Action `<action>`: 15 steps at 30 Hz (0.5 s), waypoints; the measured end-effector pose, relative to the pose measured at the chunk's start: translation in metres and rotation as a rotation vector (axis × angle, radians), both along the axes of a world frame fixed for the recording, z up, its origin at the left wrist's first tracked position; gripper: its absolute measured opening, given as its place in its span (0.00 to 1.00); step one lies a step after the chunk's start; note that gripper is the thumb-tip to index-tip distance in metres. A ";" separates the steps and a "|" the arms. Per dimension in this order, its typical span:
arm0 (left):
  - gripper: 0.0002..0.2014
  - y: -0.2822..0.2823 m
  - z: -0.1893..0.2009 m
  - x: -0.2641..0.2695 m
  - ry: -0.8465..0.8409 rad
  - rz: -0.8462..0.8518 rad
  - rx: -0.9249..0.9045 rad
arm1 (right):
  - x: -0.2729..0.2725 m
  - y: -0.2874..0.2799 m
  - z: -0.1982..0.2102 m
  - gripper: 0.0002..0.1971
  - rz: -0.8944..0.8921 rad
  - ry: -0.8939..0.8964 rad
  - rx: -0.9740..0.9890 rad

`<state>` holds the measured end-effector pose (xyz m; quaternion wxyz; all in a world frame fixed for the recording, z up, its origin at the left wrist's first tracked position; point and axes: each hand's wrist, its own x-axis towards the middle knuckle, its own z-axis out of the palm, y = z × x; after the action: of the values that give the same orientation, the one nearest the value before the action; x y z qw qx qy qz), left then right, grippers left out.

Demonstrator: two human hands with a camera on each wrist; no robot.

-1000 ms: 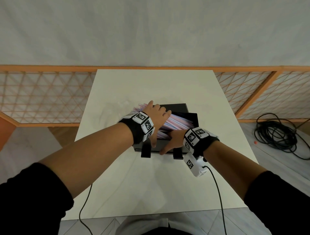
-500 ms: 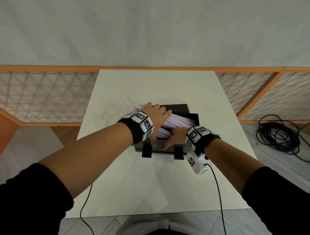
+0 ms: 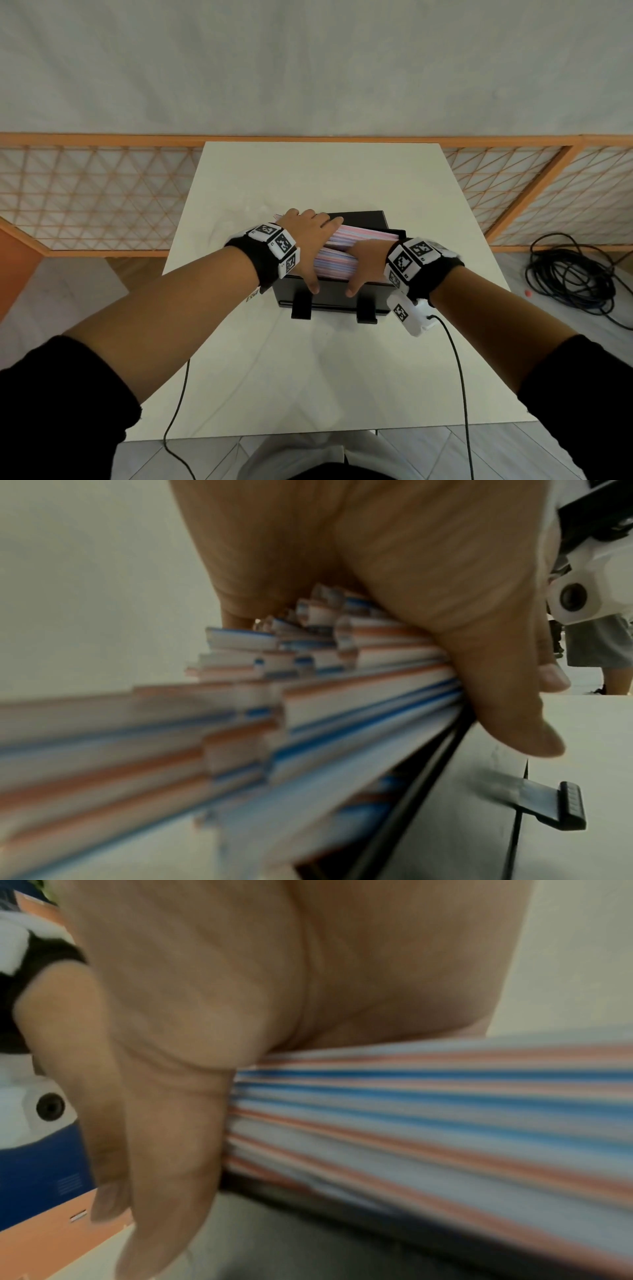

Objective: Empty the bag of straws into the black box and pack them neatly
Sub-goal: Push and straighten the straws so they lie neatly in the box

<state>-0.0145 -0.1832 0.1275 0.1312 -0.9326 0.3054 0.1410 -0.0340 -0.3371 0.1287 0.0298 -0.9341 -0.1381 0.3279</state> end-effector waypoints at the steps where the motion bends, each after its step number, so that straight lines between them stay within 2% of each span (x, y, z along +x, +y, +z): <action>1: 0.68 0.000 0.000 0.000 0.001 0.008 -0.008 | 0.000 -0.001 0.002 0.36 0.007 -0.011 0.005; 6: 0.67 -0.001 0.002 0.001 0.018 0.047 -0.060 | 0.002 -0.013 0.017 0.28 0.003 -0.065 0.074; 11: 0.65 -0.002 0.002 0.003 0.044 0.054 -0.083 | 0.000 -0.020 0.023 0.24 0.010 -0.187 0.109; 15: 0.64 -0.001 0.002 0.004 0.066 0.063 -0.127 | -0.006 -0.029 0.017 0.23 -0.066 -0.218 0.223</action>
<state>-0.0104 -0.1842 0.1298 0.0568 -0.9430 0.2883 0.1561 -0.0404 -0.3658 0.1457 0.1288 -0.9591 -0.1454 0.2060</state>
